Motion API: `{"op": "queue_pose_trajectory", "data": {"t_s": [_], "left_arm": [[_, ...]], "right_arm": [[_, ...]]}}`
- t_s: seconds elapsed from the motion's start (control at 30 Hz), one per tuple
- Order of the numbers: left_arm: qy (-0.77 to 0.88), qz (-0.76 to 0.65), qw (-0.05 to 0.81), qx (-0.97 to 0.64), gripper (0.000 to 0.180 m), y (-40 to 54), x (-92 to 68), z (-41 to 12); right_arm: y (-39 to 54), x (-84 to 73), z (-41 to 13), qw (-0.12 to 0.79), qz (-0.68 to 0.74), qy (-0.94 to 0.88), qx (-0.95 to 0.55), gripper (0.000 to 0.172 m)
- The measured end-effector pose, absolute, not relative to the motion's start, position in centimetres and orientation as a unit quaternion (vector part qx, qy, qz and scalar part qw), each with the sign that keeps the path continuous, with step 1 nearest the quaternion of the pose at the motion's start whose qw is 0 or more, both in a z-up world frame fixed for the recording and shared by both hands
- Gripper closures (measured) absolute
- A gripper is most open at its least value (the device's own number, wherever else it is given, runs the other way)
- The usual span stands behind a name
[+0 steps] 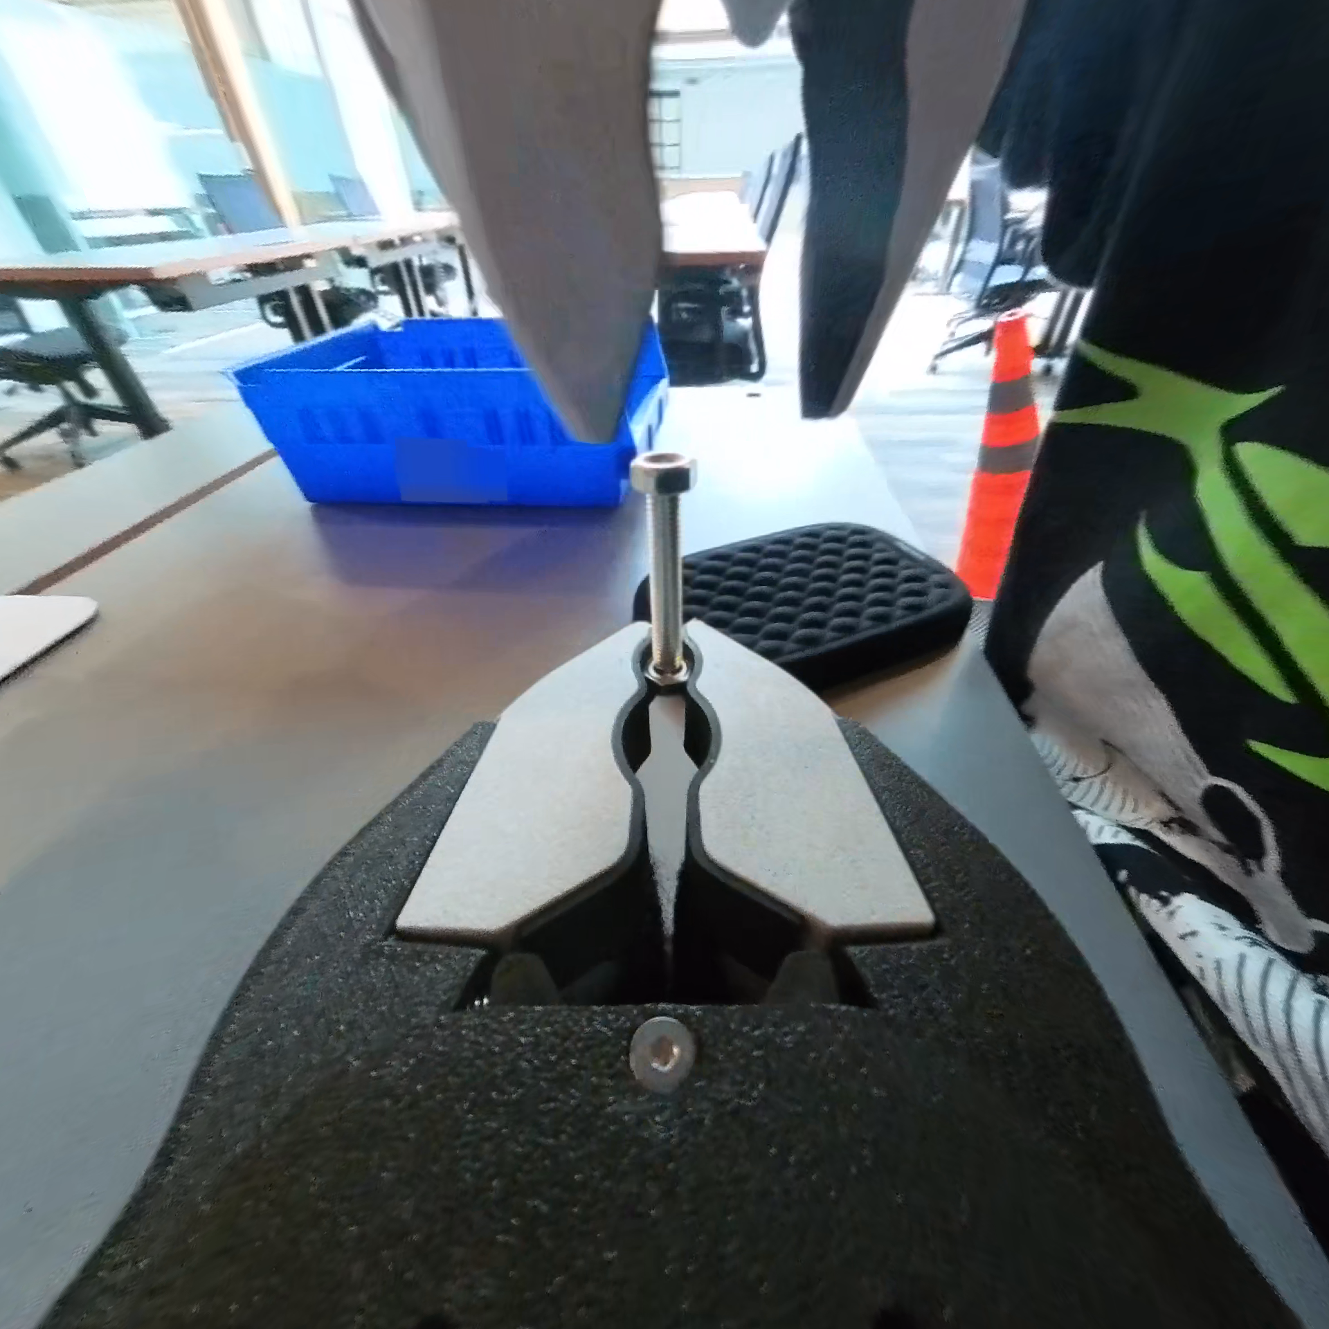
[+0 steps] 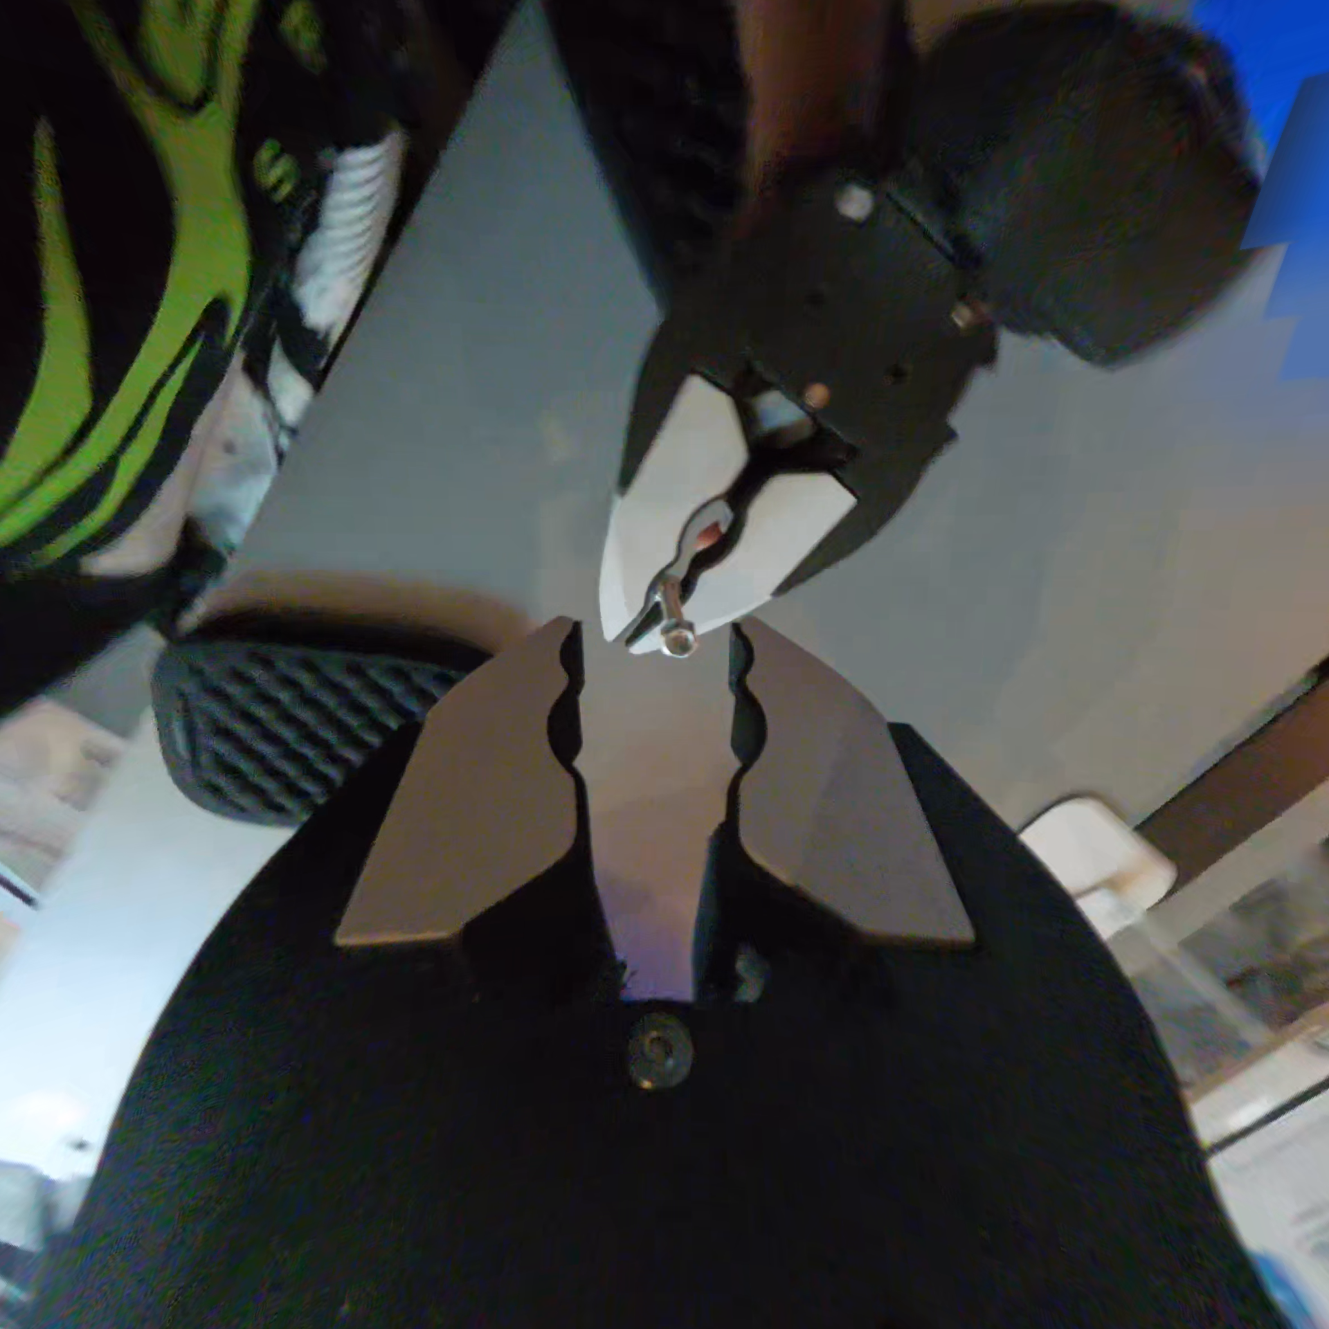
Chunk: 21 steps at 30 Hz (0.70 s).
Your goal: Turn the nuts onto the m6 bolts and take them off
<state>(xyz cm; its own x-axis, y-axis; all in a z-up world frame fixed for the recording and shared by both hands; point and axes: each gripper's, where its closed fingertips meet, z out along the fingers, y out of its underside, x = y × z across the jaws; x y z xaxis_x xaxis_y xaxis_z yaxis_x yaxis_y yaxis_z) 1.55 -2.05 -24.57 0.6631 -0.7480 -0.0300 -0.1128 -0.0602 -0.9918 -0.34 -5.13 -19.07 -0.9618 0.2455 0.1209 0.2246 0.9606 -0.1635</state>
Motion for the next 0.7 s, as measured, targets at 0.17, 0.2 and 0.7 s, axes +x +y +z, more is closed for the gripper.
{"op": "queue_pose_trajectory", "data": {"t_s": [0.17, 0.2, 0.7], "left_arm": [[0.333, -0.308, 0.594, -0.664, 0.177, -2.9, 2.2, -24.5], [0.335, -0.312, 0.593, -0.662, 0.177, -3.0, 2.3, -24.4], [0.249, -0.135, 0.645, -0.709, 0.177, -0.3, -0.8, -24.4]], "right_arm": [[-5.0, -0.3, -19.8, 0.05, 0.055, -0.997, -0.005, 0.141], [-5.0, -0.3, -19.9, 0.045, 0.058, -0.997, 0.005, 0.144], [-3.5, -2.1, -19.9, 0.104, 0.058, -0.927, -0.356, 0.162]]}}
